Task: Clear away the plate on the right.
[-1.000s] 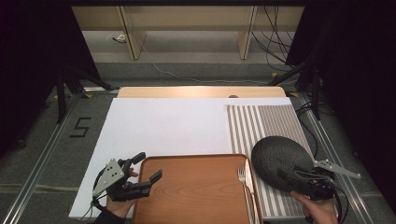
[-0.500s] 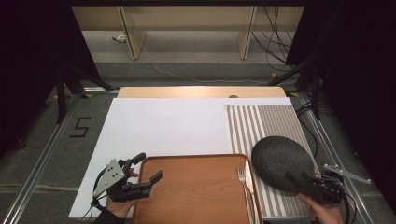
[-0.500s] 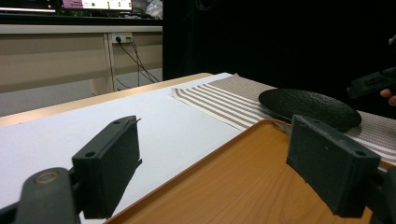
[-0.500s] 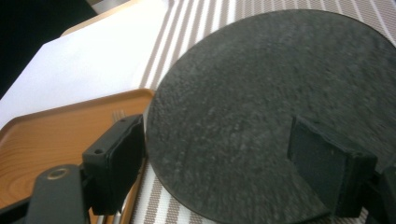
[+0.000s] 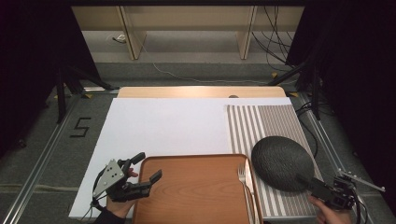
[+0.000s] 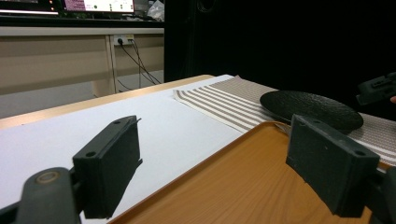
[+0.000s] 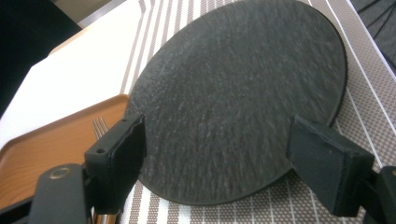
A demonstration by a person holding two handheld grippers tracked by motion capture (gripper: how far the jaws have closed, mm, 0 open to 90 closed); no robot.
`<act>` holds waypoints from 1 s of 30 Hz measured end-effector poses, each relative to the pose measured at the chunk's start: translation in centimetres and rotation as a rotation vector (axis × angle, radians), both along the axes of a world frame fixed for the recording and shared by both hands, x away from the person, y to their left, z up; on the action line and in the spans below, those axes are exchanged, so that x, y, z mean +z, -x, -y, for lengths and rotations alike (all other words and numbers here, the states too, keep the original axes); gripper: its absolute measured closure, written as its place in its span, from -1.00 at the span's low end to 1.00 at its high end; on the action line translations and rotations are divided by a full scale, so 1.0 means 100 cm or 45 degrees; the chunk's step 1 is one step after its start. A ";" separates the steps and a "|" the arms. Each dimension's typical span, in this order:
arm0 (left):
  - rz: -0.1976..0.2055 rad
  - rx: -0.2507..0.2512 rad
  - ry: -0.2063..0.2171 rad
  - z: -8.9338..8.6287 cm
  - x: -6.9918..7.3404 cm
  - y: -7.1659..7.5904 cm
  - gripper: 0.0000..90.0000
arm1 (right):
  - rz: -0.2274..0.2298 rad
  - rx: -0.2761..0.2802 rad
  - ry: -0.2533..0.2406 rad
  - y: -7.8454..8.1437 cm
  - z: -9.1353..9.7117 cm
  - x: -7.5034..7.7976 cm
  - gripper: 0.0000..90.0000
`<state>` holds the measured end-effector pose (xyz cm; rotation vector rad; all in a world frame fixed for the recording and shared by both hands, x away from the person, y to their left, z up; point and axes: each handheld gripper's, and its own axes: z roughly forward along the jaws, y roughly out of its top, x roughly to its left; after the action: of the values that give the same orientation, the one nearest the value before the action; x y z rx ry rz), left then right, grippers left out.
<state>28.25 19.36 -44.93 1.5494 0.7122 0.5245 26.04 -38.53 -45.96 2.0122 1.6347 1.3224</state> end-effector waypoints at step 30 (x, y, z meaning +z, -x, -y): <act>0.005 0.008 0.000 -0.001 0.000 0.000 -0.63 | -0.143 -0.093 -0.201 0.005 0.011 -0.019 -0.47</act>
<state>28.24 19.44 -44.96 1.5462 0.7144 0.5318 25.58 -39.59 -47.89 2.2530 1.5292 1.3744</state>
